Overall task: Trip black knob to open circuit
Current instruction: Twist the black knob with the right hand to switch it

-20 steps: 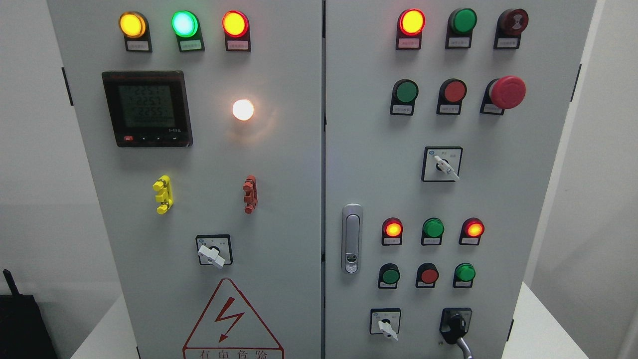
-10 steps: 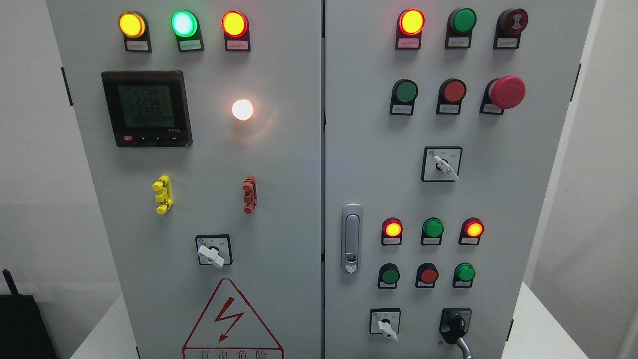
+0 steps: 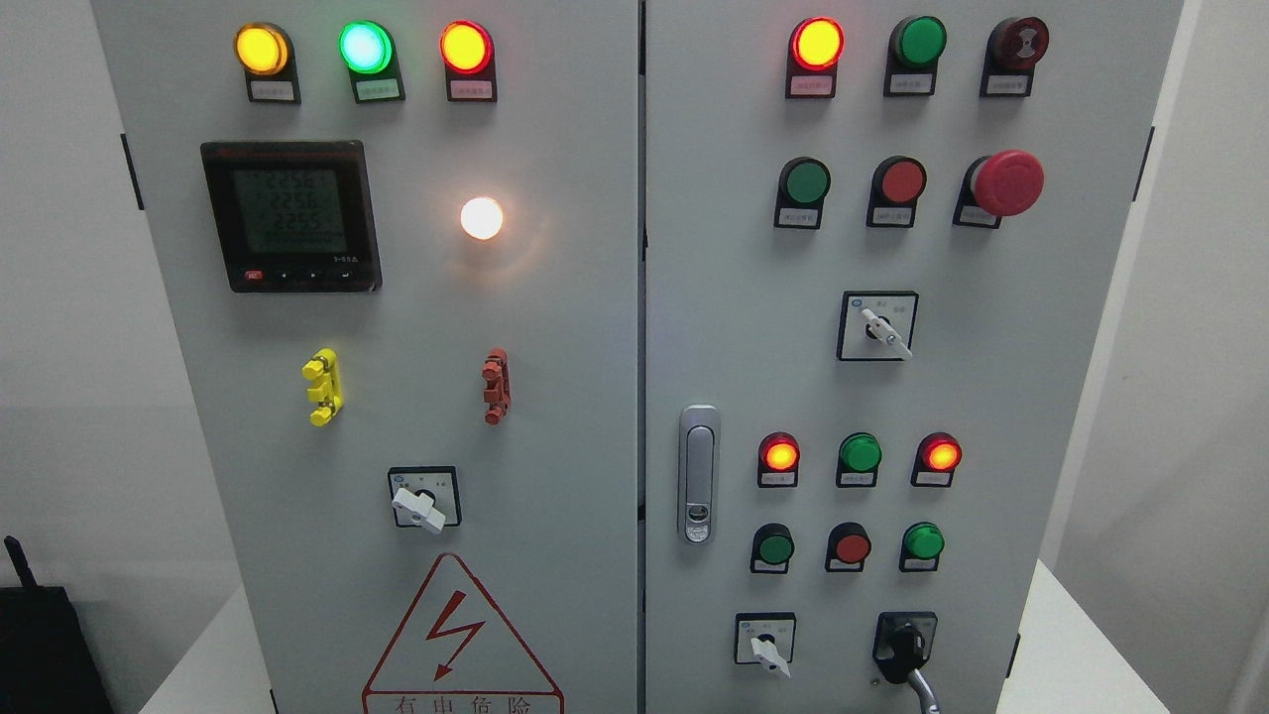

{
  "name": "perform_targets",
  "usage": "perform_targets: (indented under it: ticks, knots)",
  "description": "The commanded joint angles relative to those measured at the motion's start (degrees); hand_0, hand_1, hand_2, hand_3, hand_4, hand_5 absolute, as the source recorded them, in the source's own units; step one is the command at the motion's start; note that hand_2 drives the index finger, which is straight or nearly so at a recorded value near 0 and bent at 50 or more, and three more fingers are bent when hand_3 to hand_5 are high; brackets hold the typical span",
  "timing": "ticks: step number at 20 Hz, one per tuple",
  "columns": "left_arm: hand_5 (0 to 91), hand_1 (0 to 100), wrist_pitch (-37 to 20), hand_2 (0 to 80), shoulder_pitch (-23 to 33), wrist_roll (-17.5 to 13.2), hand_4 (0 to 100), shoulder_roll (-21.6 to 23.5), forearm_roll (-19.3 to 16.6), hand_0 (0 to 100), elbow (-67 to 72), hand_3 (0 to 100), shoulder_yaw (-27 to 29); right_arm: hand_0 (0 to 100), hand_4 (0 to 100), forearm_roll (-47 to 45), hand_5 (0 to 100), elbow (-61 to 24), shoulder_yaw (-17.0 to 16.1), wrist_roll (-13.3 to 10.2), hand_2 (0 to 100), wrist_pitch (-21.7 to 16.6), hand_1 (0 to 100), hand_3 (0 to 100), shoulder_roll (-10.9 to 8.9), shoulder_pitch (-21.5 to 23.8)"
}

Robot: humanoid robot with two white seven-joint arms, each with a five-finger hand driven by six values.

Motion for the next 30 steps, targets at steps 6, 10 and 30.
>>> perform_targets:
  ticks: [6,10,30]
  knots:
    - [0.0,39,-0.09,0.0,-0.14,0.01,0,-0.09,0.14,12,-0.01,0,0.07,71,93,0.33,92,-2.29,3.22,3.11,0,-1.46,73,100,0.07,-1.7]
    - [0.0,39,-0.09,0.0,-0.23,0.01,0,-0.09,0.14,12,-0.01,0,0.07,71,93,0.33,92,-2.29,3.4,3.11,0,-1.46,73,100,0.07,-1.79]
    - [0.0,39,-0.09,0.0,-0.14,0.01,0,-0.09,0.14,12,-0.01,0,0.07,72,92,0.33,91,-2.12,2.69,3.03,0,-1.37,73,100,-0.11,-1.0]
